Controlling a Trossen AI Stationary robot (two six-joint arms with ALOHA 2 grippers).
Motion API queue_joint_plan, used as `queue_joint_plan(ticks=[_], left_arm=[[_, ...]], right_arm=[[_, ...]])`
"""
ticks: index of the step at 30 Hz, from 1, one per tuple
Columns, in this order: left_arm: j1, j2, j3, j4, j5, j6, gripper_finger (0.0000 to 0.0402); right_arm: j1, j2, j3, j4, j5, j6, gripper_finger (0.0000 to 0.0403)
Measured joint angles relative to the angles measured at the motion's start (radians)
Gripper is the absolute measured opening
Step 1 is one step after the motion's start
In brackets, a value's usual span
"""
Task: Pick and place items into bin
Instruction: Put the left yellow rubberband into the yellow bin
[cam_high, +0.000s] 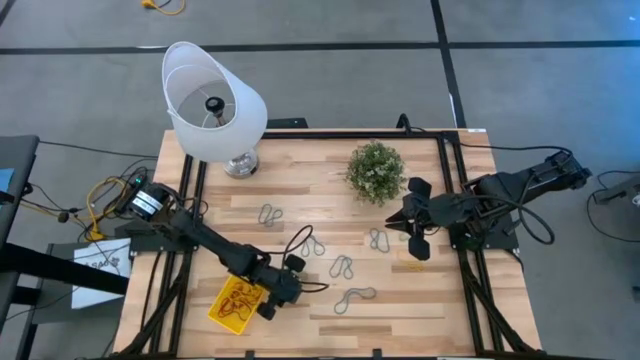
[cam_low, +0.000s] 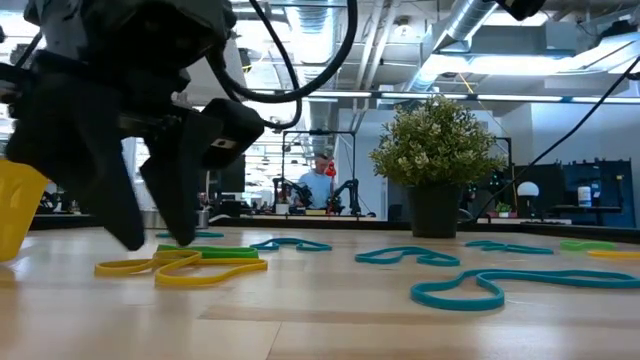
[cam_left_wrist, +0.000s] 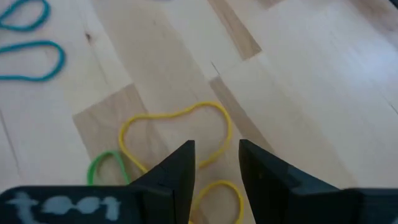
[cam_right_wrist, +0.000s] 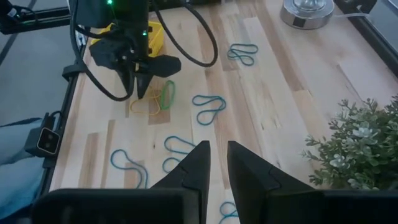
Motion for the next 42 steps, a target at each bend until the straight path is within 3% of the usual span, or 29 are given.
queue_joint_plan(ticks=[6, 9, 27, 31, 37, 42], left_arm=[[0.002, 0.020, 0.000, 0.056, 0.006, 0.023, 0.0114], [0.002, 0.052, 0.003, 0.077, 0.073, 0.008, 0.0114], [0.012, 0.119, 0.006, 0.093, 0.028, -0.070, 0.0112], [-0.003, 0.118, 0.005, 0.089, 0.006, -0.106, 0.0085], [-0.029, 0.119, 0.006, 0.069, -0.017, -0.190, 0.0009], [-0.050, 0.093, 0.017, 0.048, -0.067, -0.209, 0.0001]], right_arm=[[0.000, 0.000, 0.000, 0.017, -0.001, 0.000, 0.0049], [0.000, 0.000, 0.000, 0.016, -0.001, 0.000, 0.0049], [0.000, 0.000, 0.000, 0.012, -0.007, 0.000, 0.0049], [0.000, 0.000, 0.000, 0.013, -0.008, 0.000, 0.0049], [0.000, 0.000, 0.000, 0.013, -0.008, 0.000, 0.0049], [0.000, 0.000, 0.000, 0.013, -0.008, 0.000, 0.0049]])
